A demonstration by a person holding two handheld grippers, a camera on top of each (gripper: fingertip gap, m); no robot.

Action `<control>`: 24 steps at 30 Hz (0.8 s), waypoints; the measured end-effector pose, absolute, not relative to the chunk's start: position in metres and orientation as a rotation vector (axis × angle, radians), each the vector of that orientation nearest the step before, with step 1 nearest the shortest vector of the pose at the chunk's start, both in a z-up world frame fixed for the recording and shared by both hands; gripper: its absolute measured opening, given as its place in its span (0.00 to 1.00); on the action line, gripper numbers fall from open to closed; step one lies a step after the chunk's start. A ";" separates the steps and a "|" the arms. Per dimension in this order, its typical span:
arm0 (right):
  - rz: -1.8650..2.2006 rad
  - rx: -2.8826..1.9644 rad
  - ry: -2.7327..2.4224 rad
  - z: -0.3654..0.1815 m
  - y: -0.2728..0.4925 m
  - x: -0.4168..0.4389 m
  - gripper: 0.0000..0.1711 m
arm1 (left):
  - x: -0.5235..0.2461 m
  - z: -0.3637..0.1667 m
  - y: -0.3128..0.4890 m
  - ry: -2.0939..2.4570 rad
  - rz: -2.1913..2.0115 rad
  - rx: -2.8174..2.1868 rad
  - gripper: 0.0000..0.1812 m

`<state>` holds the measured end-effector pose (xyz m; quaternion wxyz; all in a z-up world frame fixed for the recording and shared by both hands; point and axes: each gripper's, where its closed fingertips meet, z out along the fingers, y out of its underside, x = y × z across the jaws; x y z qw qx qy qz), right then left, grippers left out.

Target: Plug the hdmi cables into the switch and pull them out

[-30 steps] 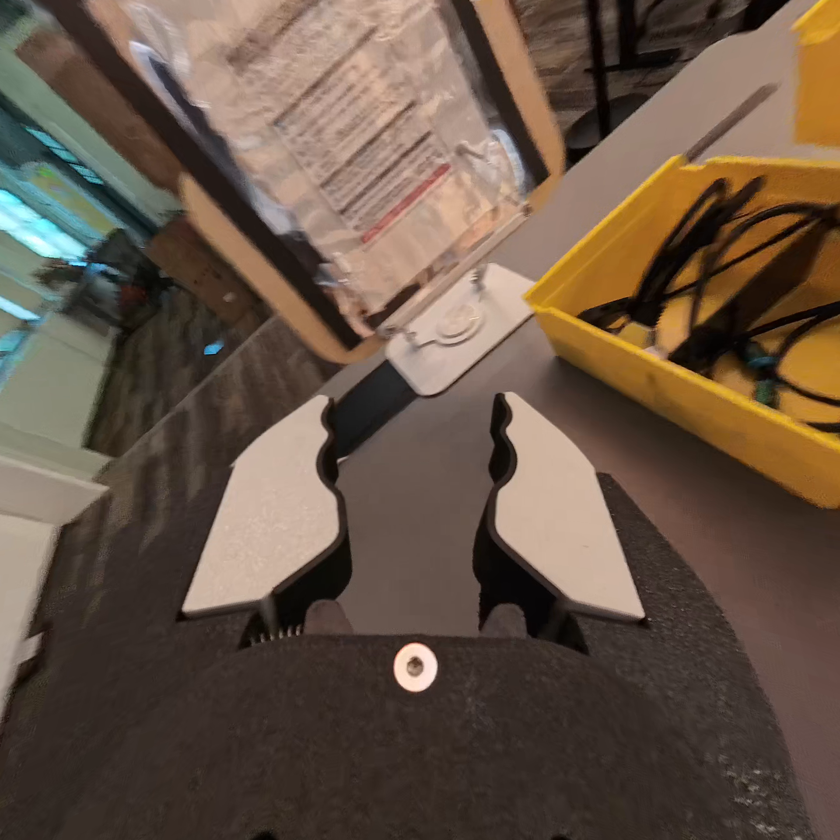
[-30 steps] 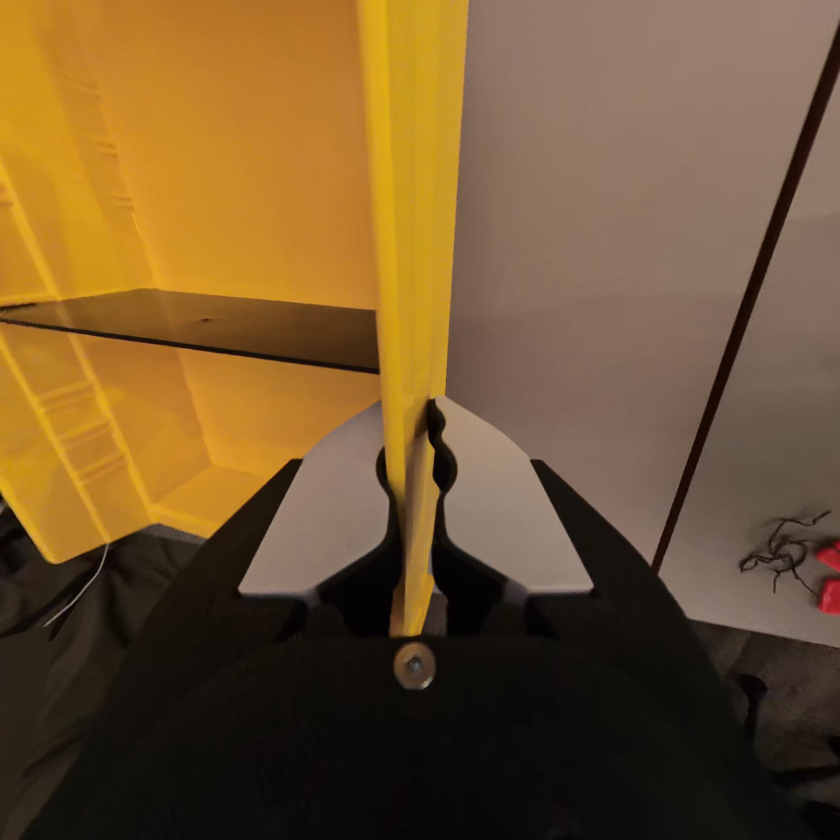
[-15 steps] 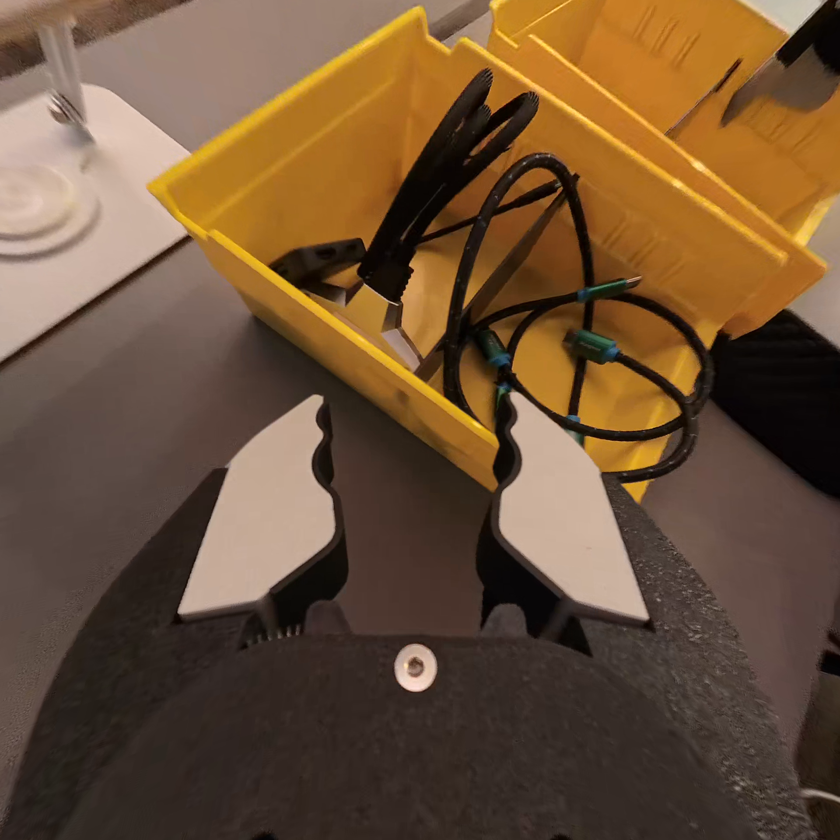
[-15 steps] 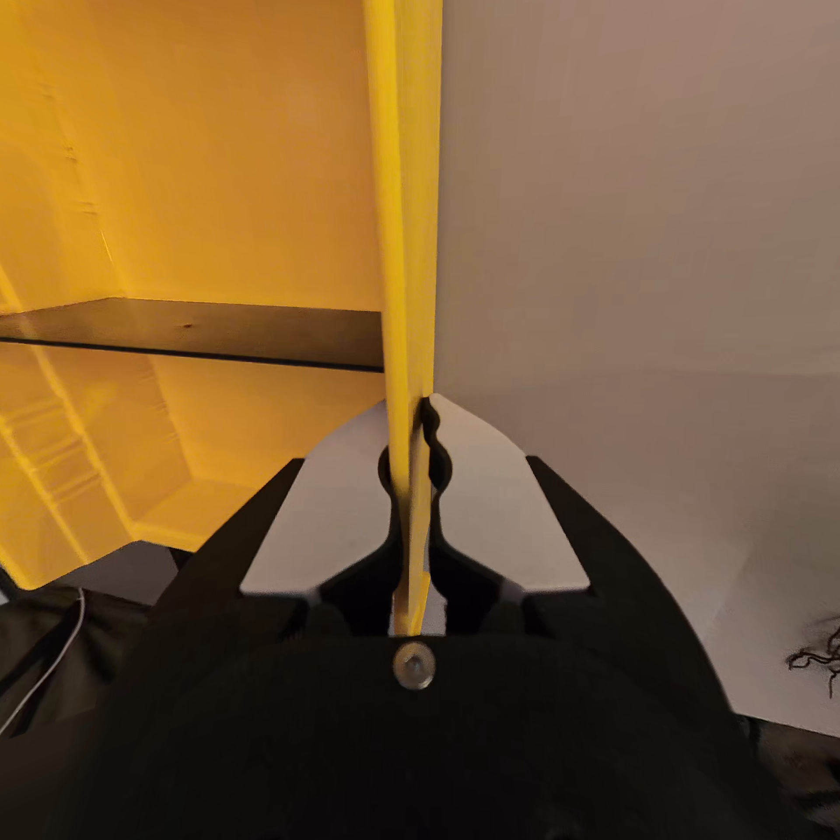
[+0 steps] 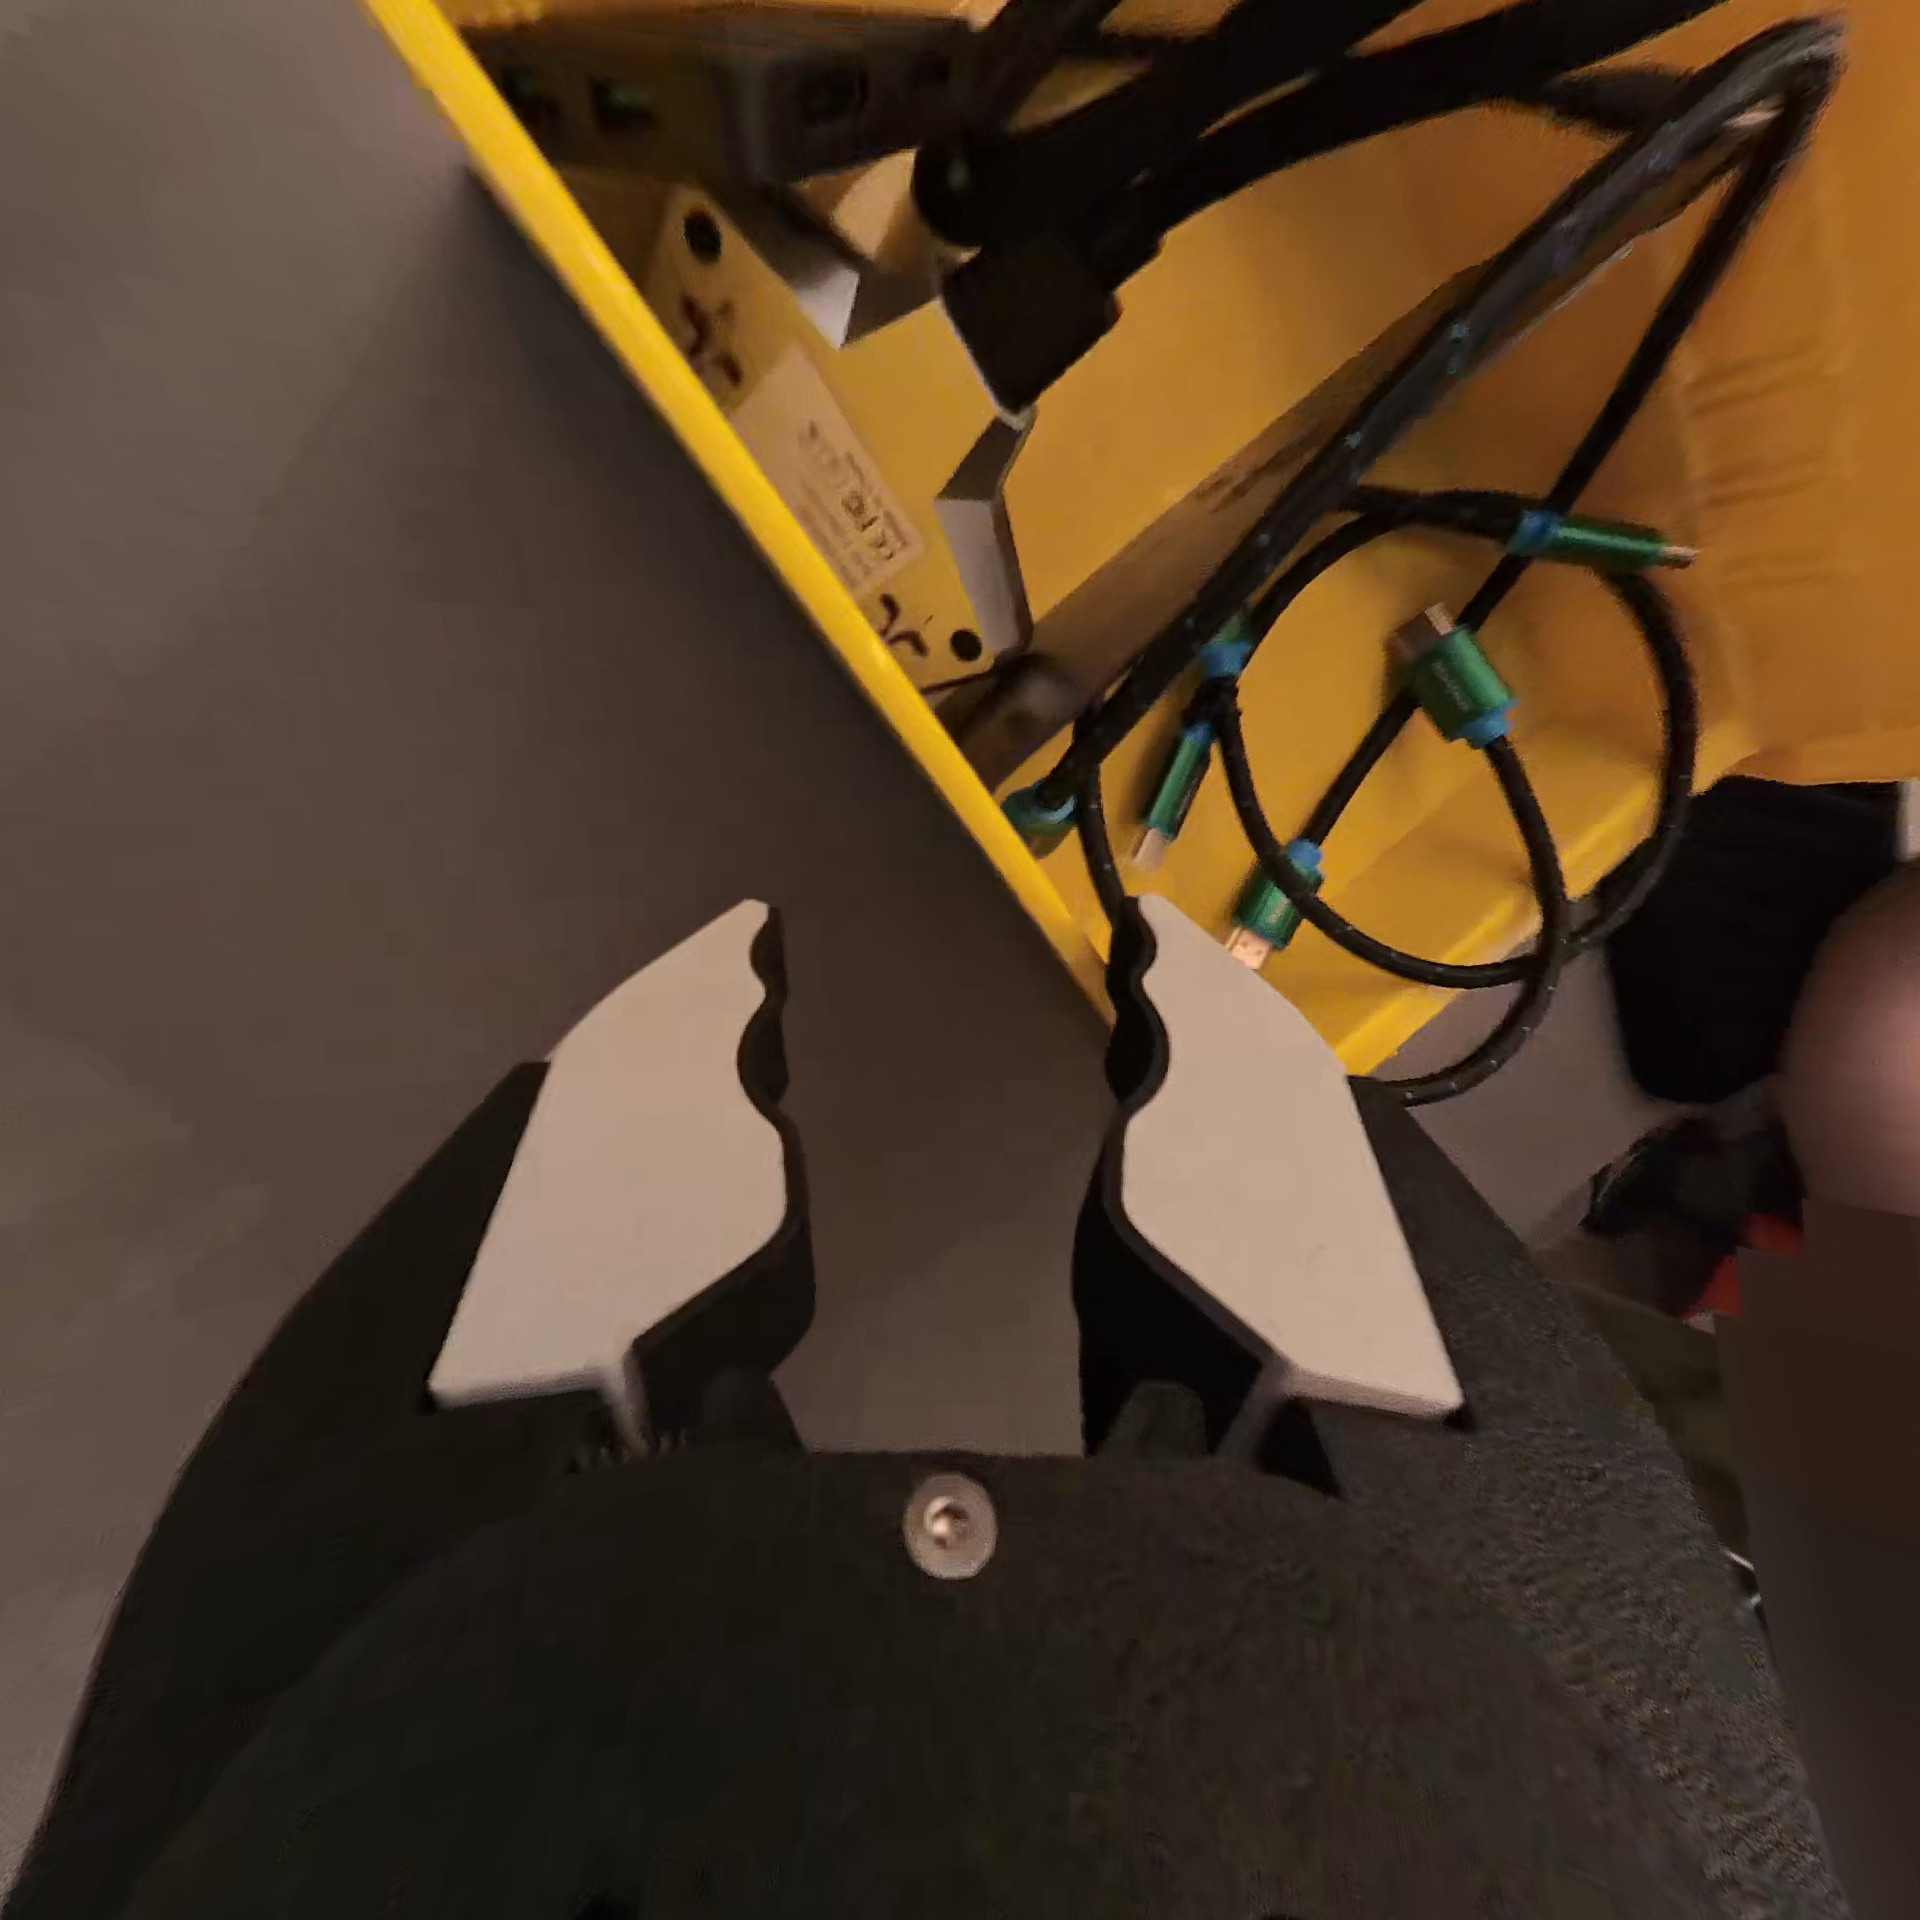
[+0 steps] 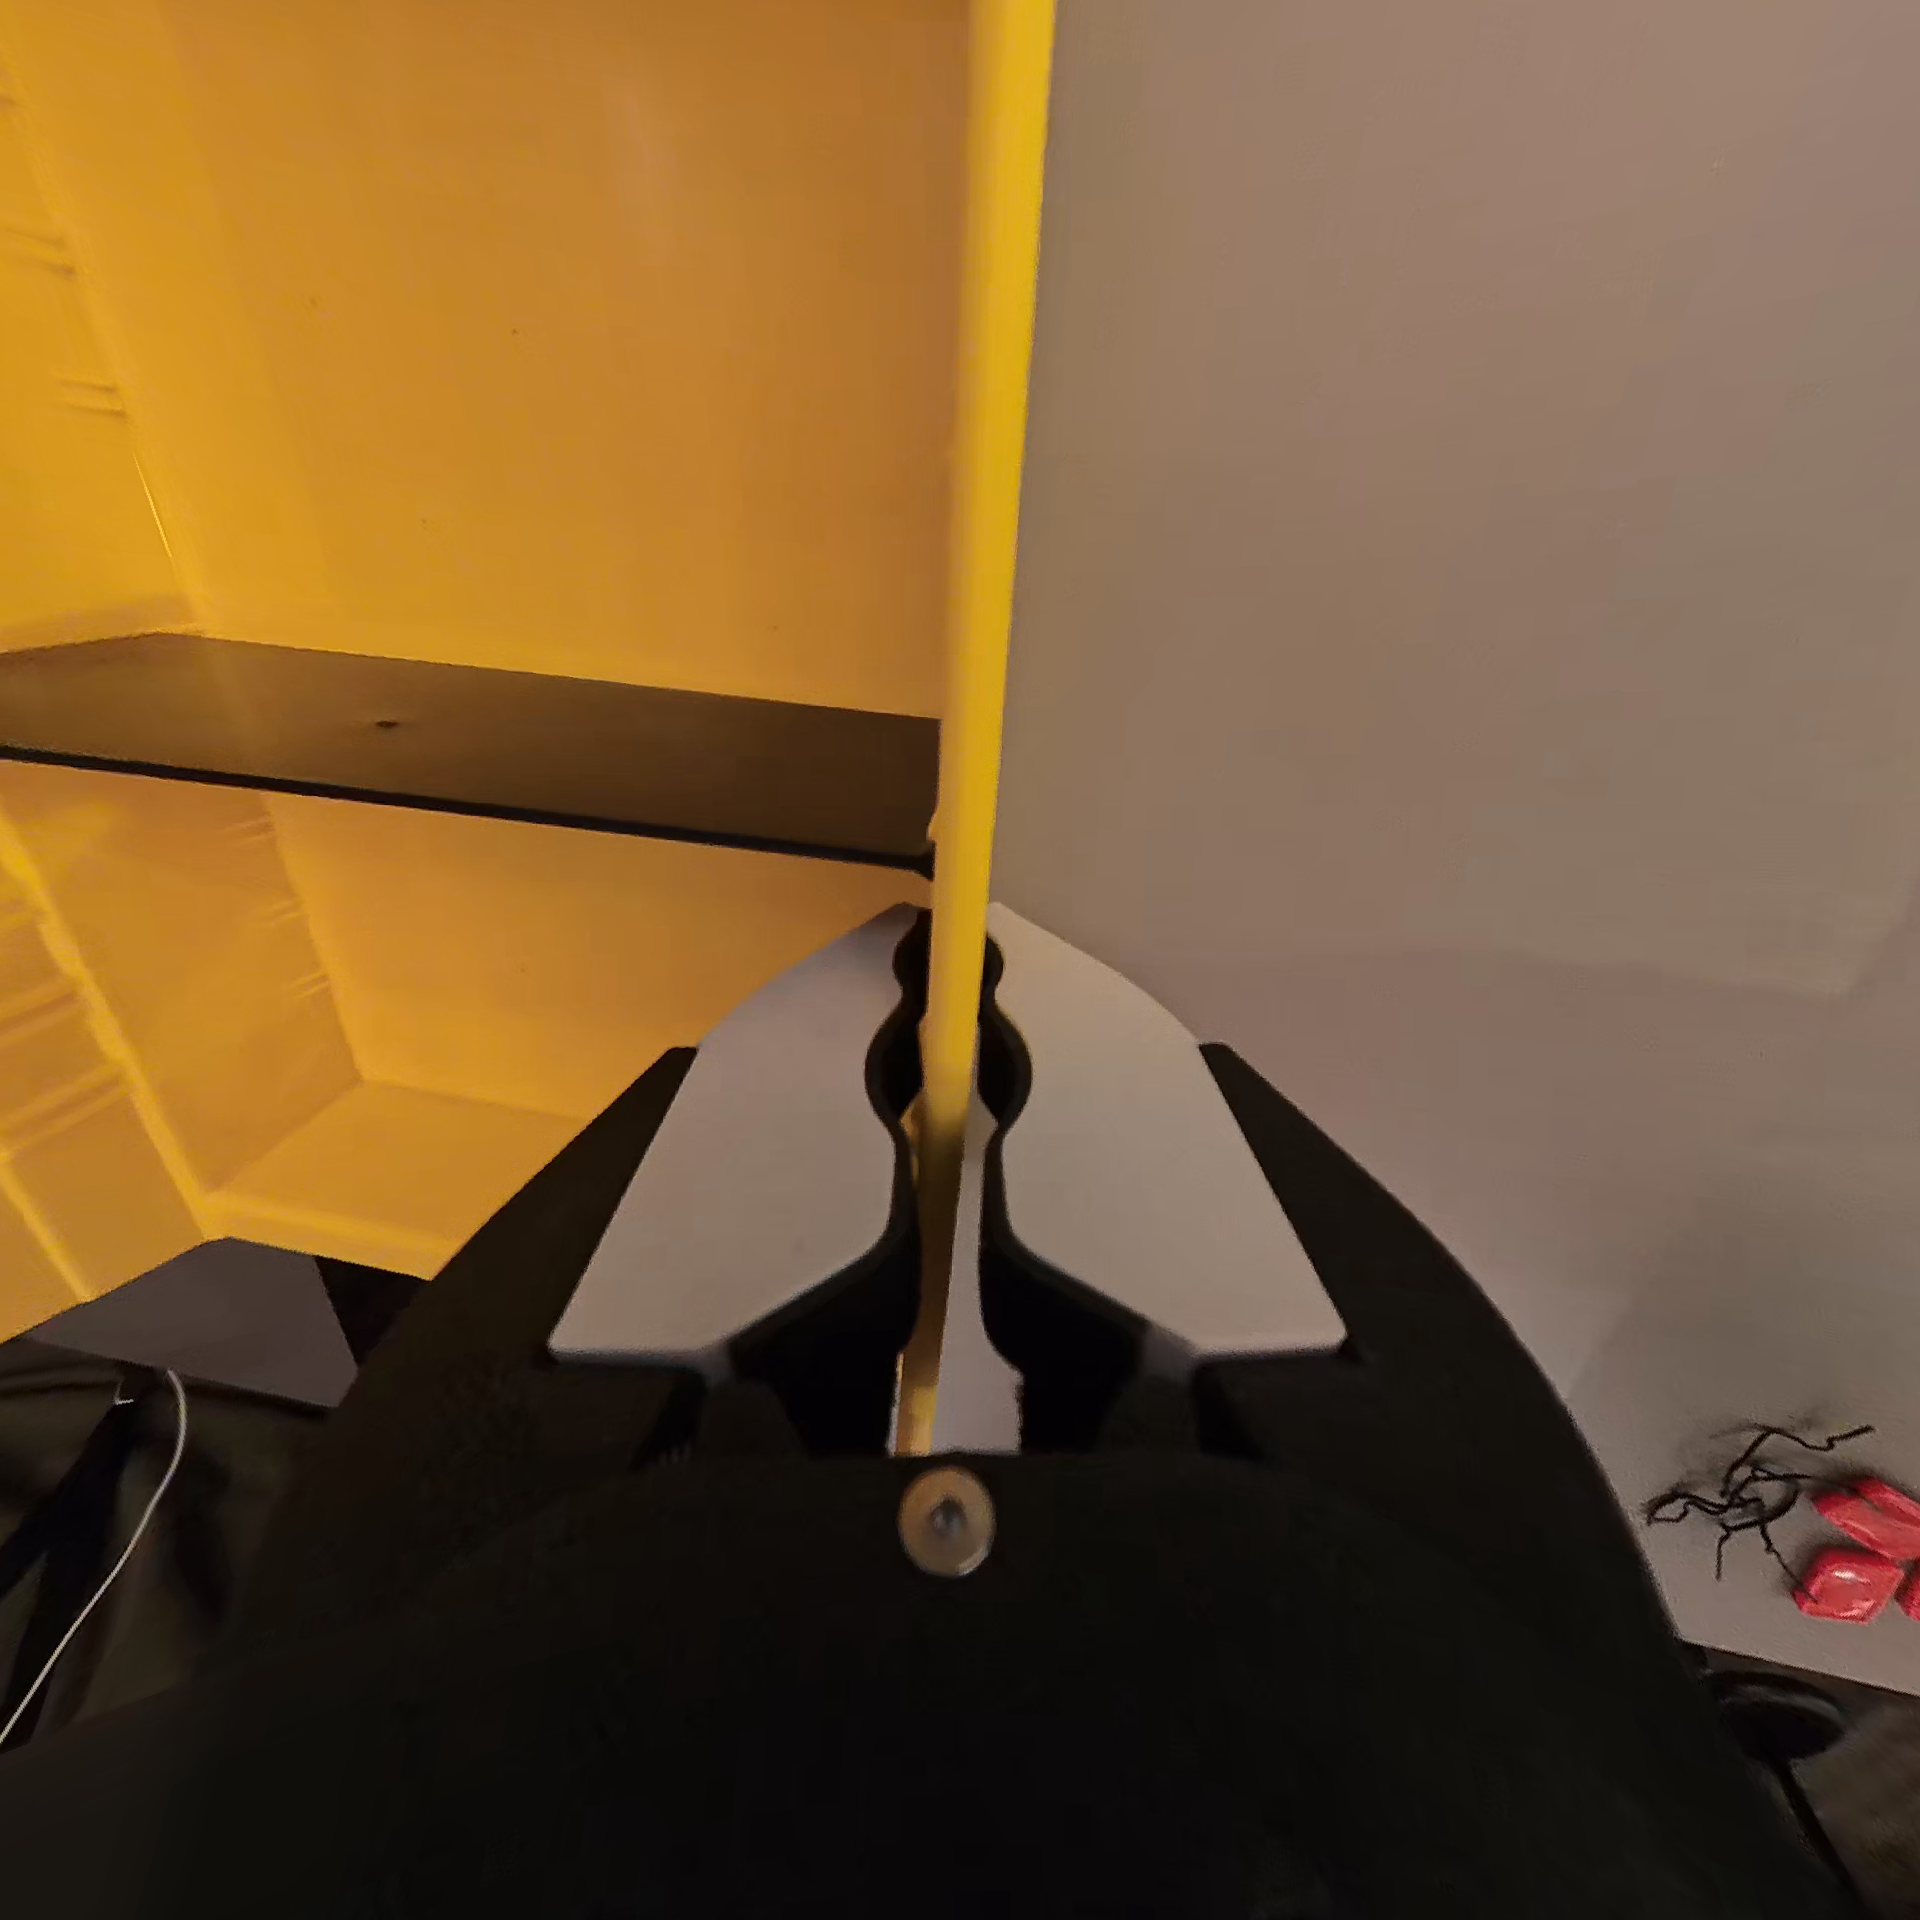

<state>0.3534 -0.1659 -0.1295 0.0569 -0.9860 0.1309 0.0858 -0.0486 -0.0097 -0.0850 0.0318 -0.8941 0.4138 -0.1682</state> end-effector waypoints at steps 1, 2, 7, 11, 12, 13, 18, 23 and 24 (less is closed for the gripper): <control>0.264 -2.990 0.382 -0.129 -0.164 0.352 0.04 | -0.049 -0.087 -0.010 1.271 -0.450 -2.803 0.33; 0.270 -2.988 0.374 -0.129 -0.163 0.351 0.04 | -0.046 -0.088 -0.011 1.256 -0.405 -2.850 0.32; 0.342 -2.947 0.422 -0.129 -0.160 0.350 0.03 | -0.032 -0.102 -0.014 1.304 -0.250 -2.891 0.21; 0.432 -2.904 0.534 -0.128 -0.156 0.349 0.04 | -0.031 -0.108 -0.021 1.287 -0.268 -2.996 0.18; 0.420 -2.906 0.526 -0.128 -0.154 0.350 0.04 | -0.031 -0.107 -0.020 1.249 -0.304 -3.030 0.15; 0.413 -2.909 0.519 -0.128 -0.153 0.350 0.04 | -0.032 -0.107 -0.019 1.218 -0.346 -3.061 0.13; 0.430 -2.919 0.524 -0.128 -0.144 0.339 0.04 | -0.057 -0.100 0.002 1.162 -0.470 -3.079 0.05; 0.444 -2.937 0.501 -0.127 -0.123 0.317 0.05 | -0.119 -0.099 0.042 1.067 -0.470 -2.999 0.05; 0.446 -2.946 0.484 -0.127 -0.119 0.311 0.05 | -0.135 -0.099 0.048 1.025 -0.488 -2.993 0.05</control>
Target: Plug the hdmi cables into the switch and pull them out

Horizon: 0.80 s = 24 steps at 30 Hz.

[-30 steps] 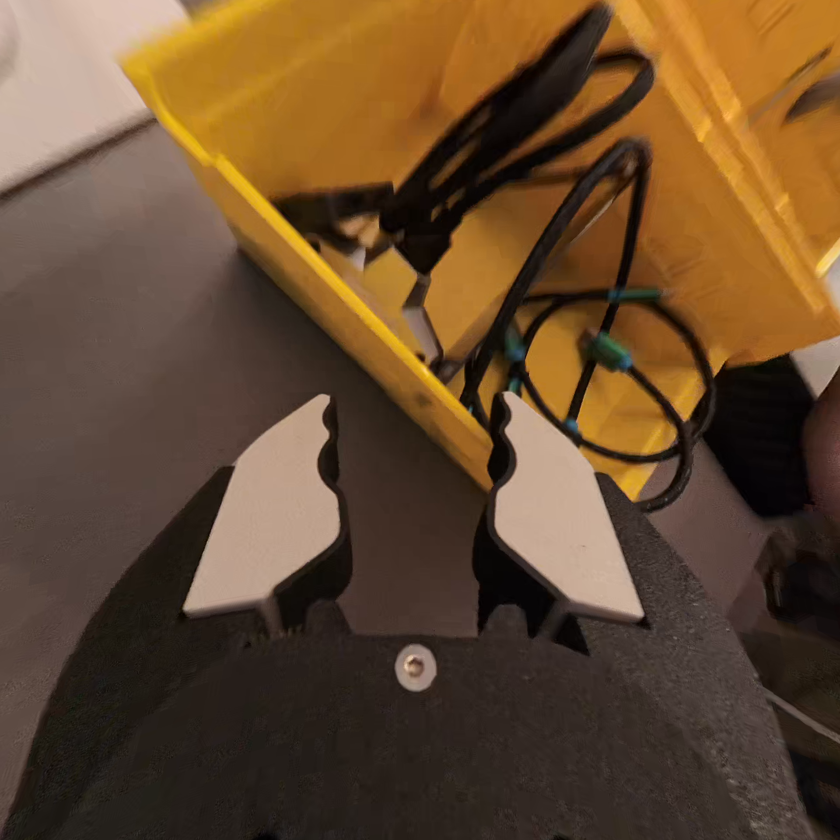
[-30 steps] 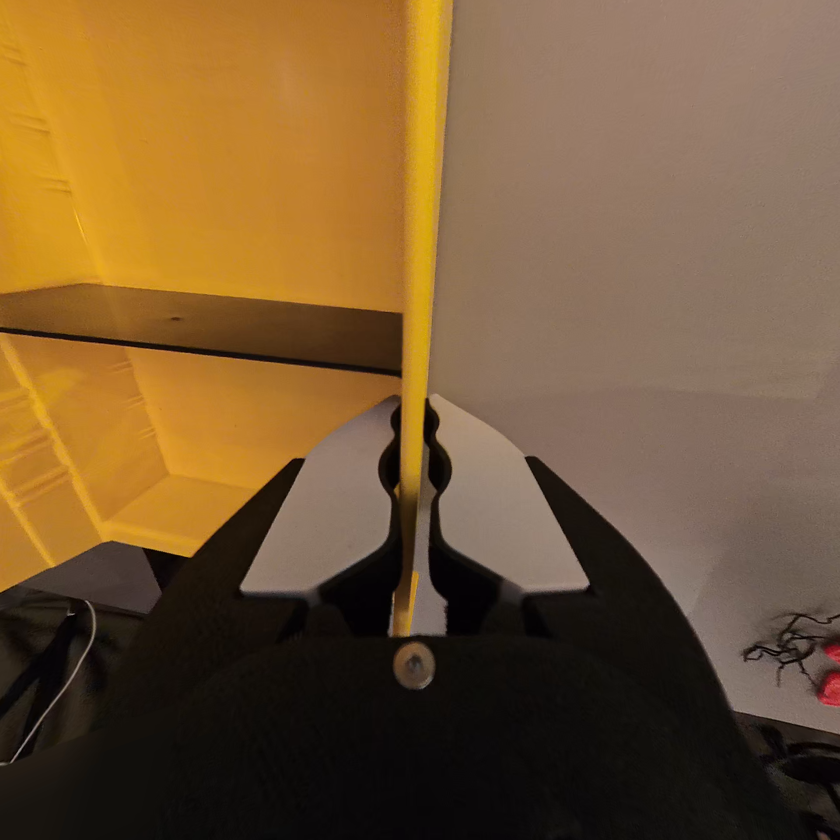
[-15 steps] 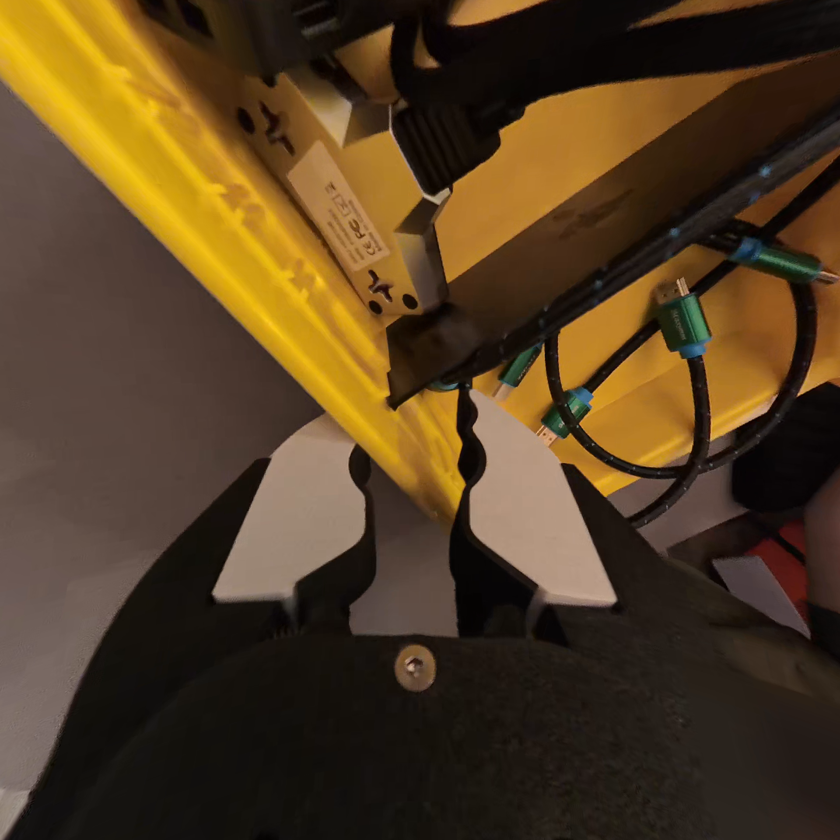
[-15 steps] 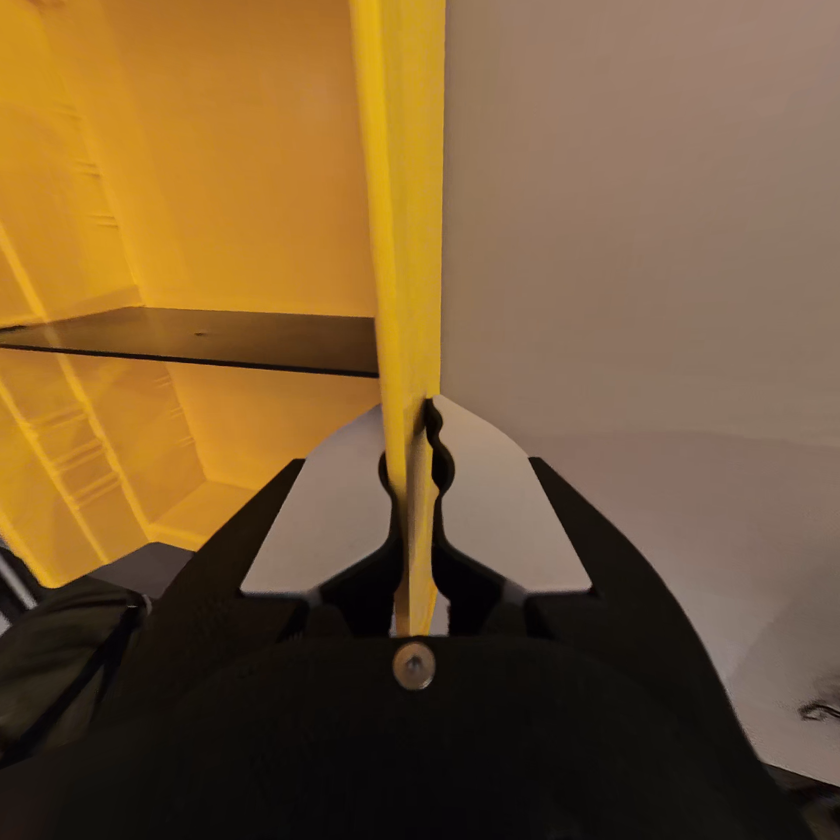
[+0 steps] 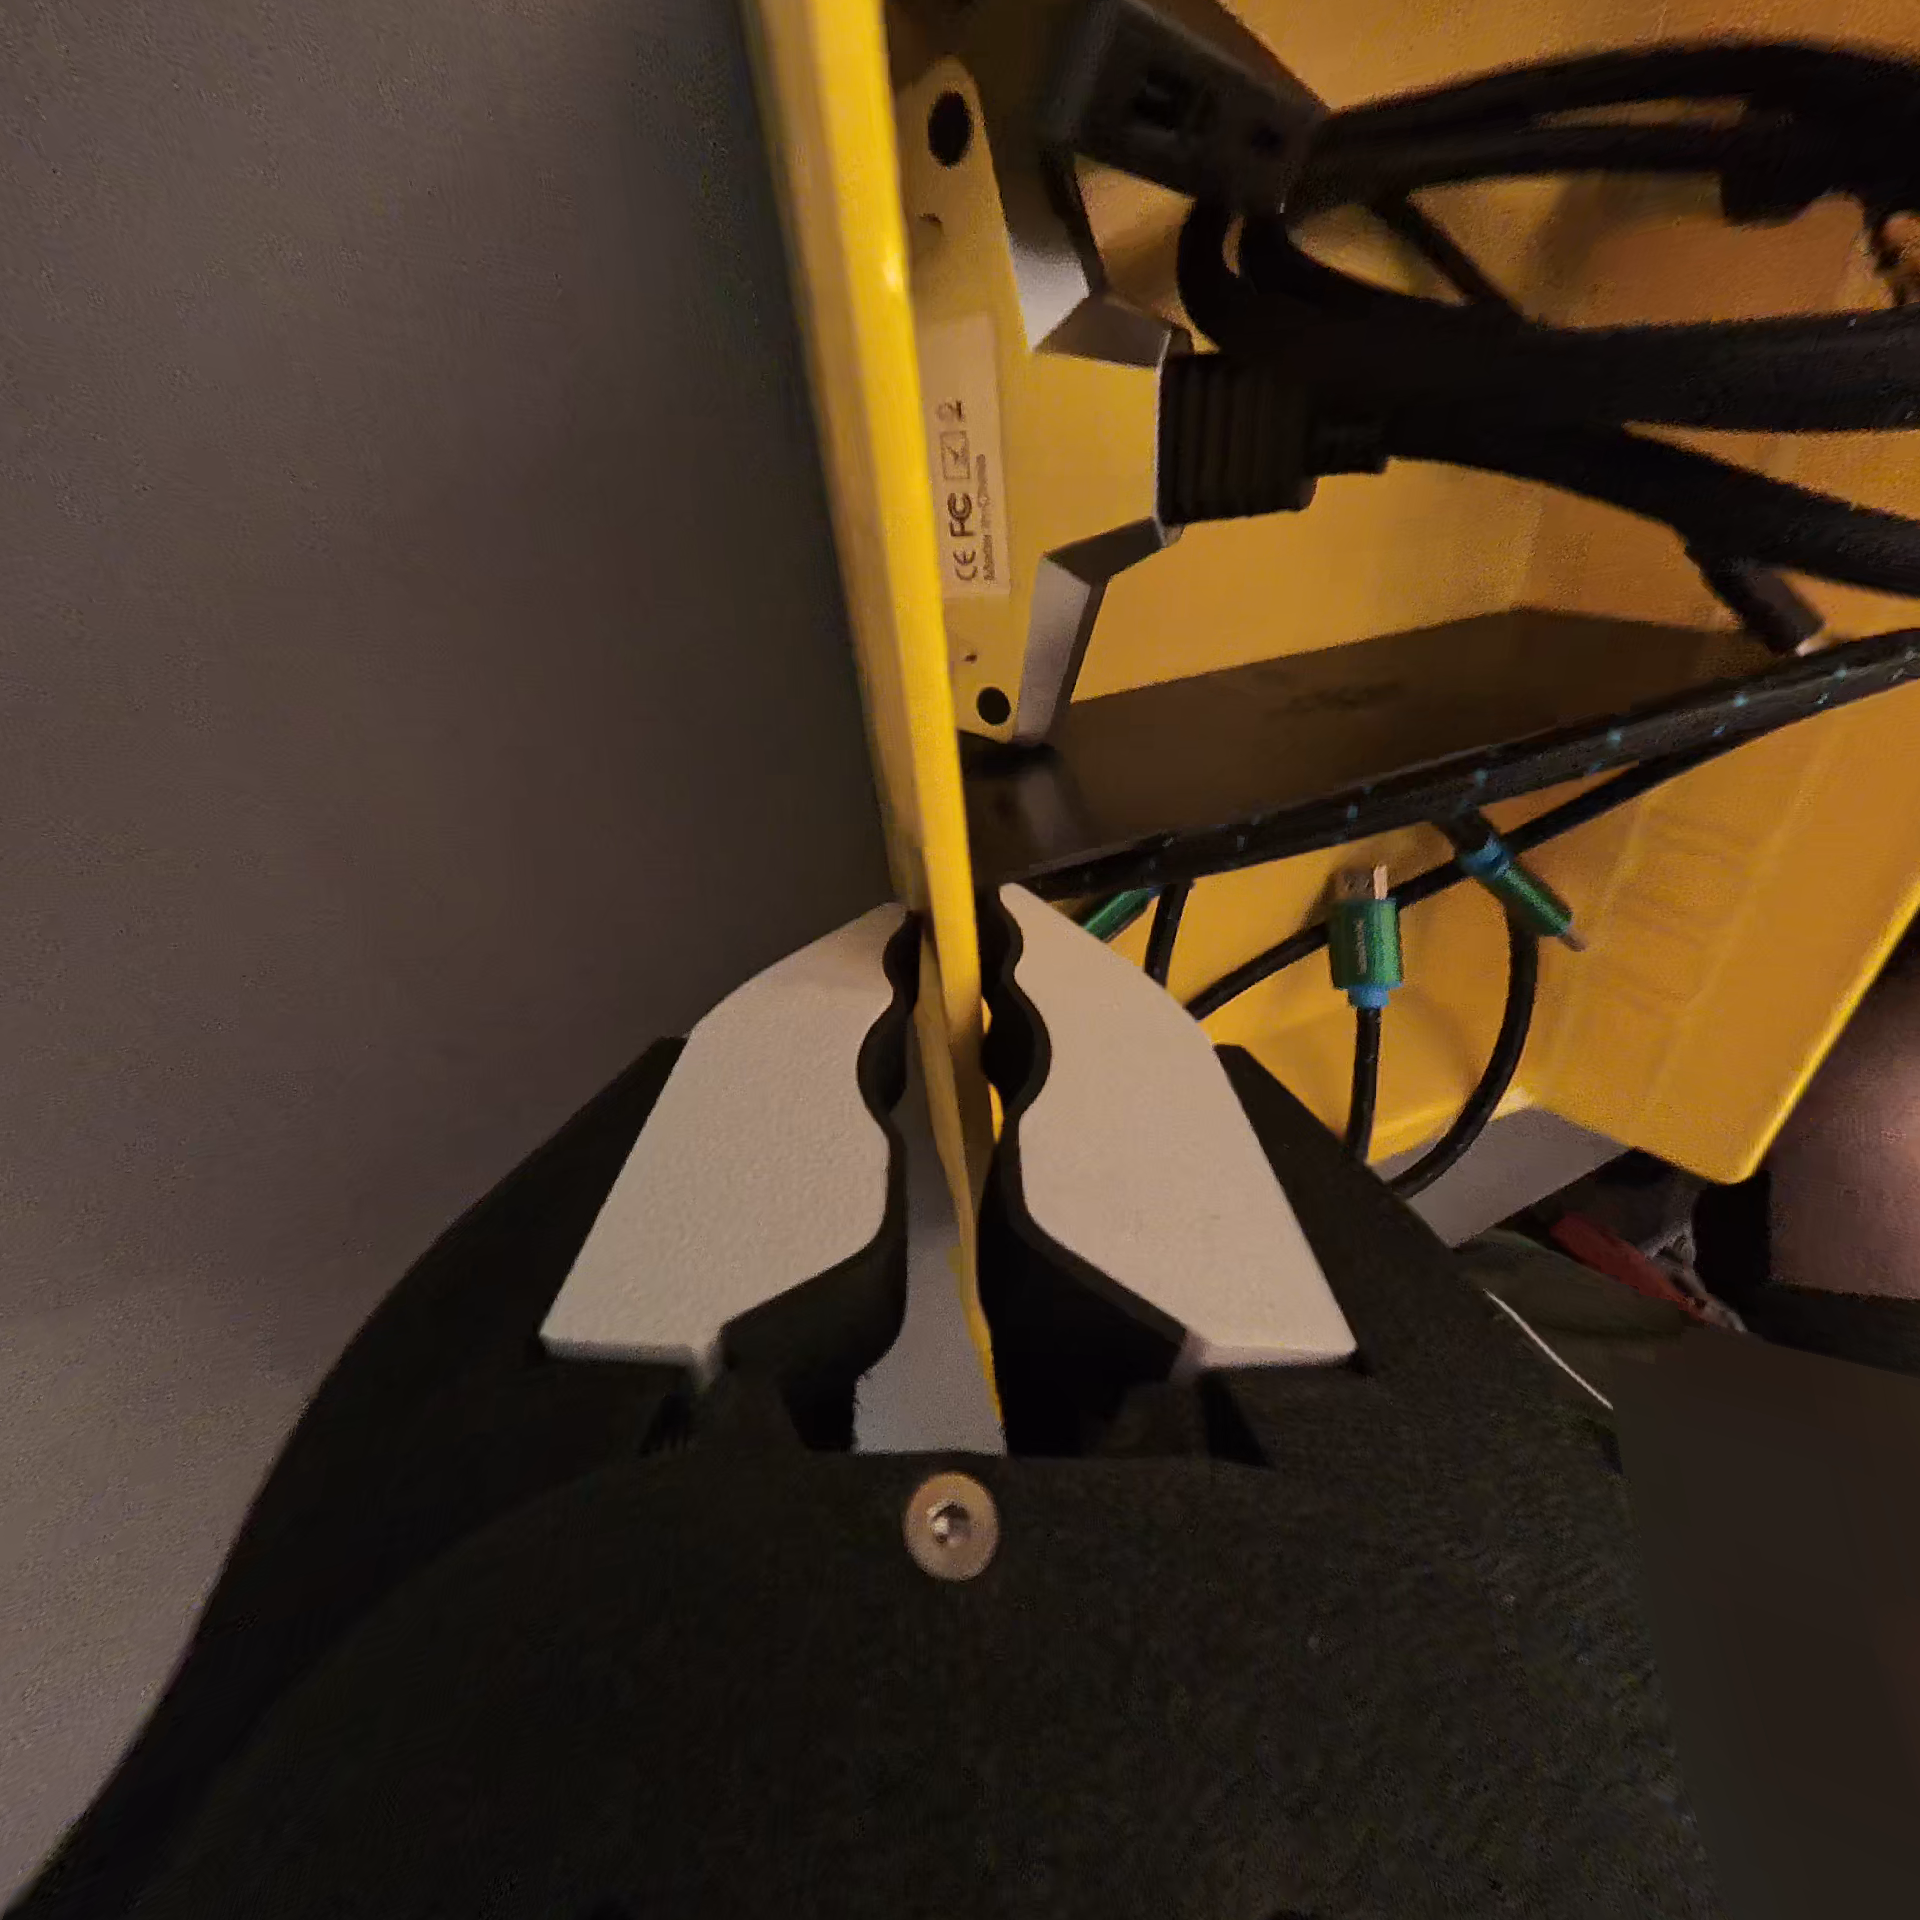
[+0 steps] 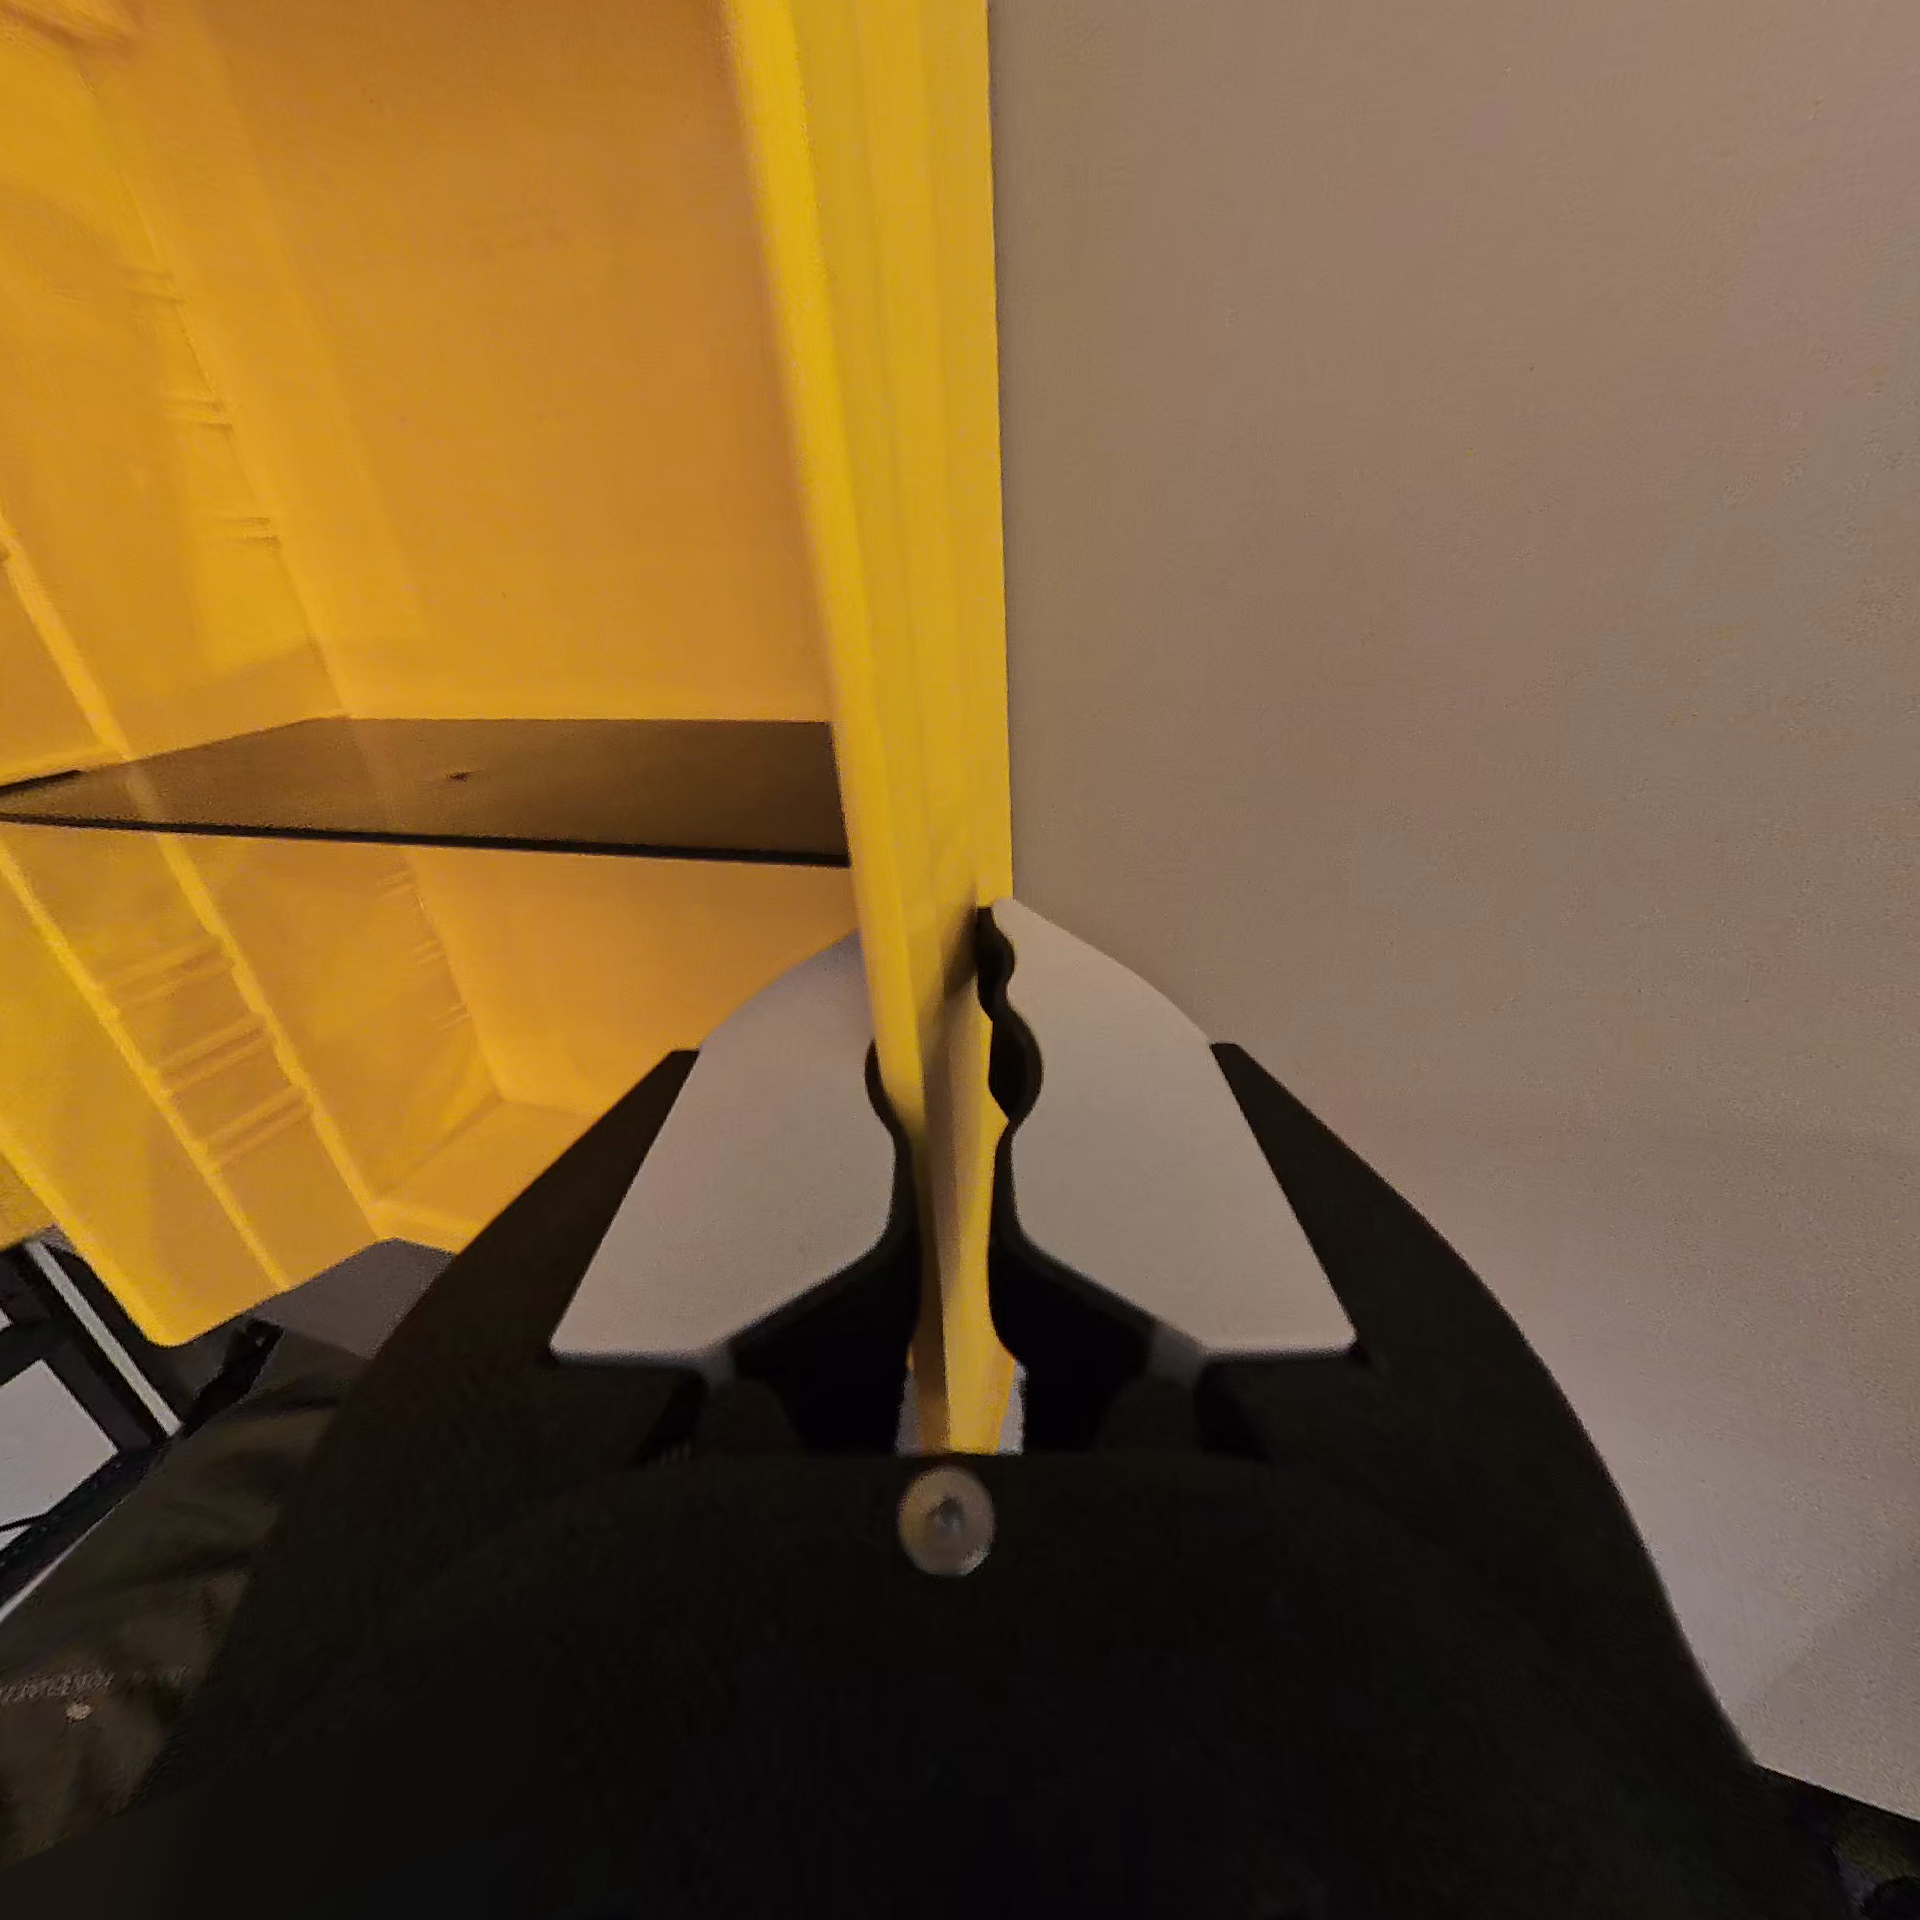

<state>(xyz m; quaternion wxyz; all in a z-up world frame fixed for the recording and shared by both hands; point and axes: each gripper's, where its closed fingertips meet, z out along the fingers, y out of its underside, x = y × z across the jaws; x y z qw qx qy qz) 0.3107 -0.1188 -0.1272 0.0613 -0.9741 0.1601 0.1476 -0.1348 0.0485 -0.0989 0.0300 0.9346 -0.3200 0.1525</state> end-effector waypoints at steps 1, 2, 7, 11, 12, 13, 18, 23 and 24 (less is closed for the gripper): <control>0.443 -2.959 0.469 -0.127 -0.116 0.305 0.04 | -0.152 -0.098 0.055 -0.947 0.487 2.910 0.05; 0.434 -2.973 0.464 -0.127 -0.113 0.299 0.04 | -0.171 -0.098 0.061 -0.891 0.501 2.946 0.06; 0.440 -3.037 0.418 -0.128 -0.103 0.268 0.04 | -0.272 -0.097 0.088 -0.707 0.401 3.106 0.04; 0.431 -3.068 0.435 -0.128 -0.106 0.262 0.04 | -0.341 -0.096 0.102 -0.539 0.341 3.219 0.02; 0.428 -3.077 0.439 -0.128 -0.108 0.261 0.04 | -0.355 -0.096 0.104 -0.484 0.357 3.236 0.03; 0.415 -3.093 0.407 -0.128 -0.109 0.260 0.04 | -0.367 -0.096 0.105 -0.448 0.363 3.250 0.03; 0.423 -3.159 0.312 -0.128 -0.121 0.253 0.04 | -0.407 -0.095 0.108 -0.400 0.345 3.288 0.02; 0.408 -3.141 0.376 -0.128 -0.121 0.269 0.04 | -0.413 -0.095 0.109 -0.437 0.343 3.306 0.03; 0.409 -3.131 0.401 -0.129 -0.121 0.272 0.03 | -0.413 -0.096 0.109 -0.468 0.316 3.309 0.02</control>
